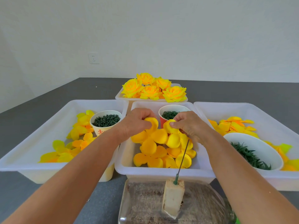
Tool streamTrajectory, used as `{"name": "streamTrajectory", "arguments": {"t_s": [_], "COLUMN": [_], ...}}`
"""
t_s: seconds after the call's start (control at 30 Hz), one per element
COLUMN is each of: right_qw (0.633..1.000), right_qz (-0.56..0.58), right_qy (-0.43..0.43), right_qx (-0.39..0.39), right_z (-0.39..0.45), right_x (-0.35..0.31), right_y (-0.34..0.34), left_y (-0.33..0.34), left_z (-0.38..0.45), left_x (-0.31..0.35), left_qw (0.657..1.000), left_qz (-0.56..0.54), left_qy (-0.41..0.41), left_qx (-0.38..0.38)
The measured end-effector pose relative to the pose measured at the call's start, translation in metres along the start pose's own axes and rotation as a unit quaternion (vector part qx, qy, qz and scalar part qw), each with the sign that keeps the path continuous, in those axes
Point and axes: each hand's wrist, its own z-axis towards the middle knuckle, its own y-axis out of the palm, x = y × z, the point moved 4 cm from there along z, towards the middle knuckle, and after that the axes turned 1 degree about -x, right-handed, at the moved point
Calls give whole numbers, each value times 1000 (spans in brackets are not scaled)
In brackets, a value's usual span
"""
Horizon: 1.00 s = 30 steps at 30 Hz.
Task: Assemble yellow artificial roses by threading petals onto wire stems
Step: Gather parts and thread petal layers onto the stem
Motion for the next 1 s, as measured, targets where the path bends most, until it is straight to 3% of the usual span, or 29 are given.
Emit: {"name": "streamTrajectory", "arguments": {"t_s": [0.2,0.33,0.5,0.67,0.8,1.0], "right_qw": [984,972,973,952,951,963], "right_qz": [174,234,223,281,241,211], "right_qy": [20,-8,-61,-48,-38,5], "right_qx": [45,17,-26,-108,-187,-169], "right_z": [0,-5,-10,-13,-18,-15], "right_x": [-1,-10,-20,-24,-25,-15], "right_y": [-4,-1,8,13,14,10], "left_y": [13,9,8,4,2,-3], "left_z": [-4,-4,-5,-4,-3,-2], "left_x": [1,0,2,2,1,2], "left_qw": [994,996,993,993,994,988], "left_qz": [29,-43,-95,-107,-100,-152], "left_qy": [-5,-10,6,2,-1,3], "left_qx": [-110,-74,-65,-48,-33,29]}}
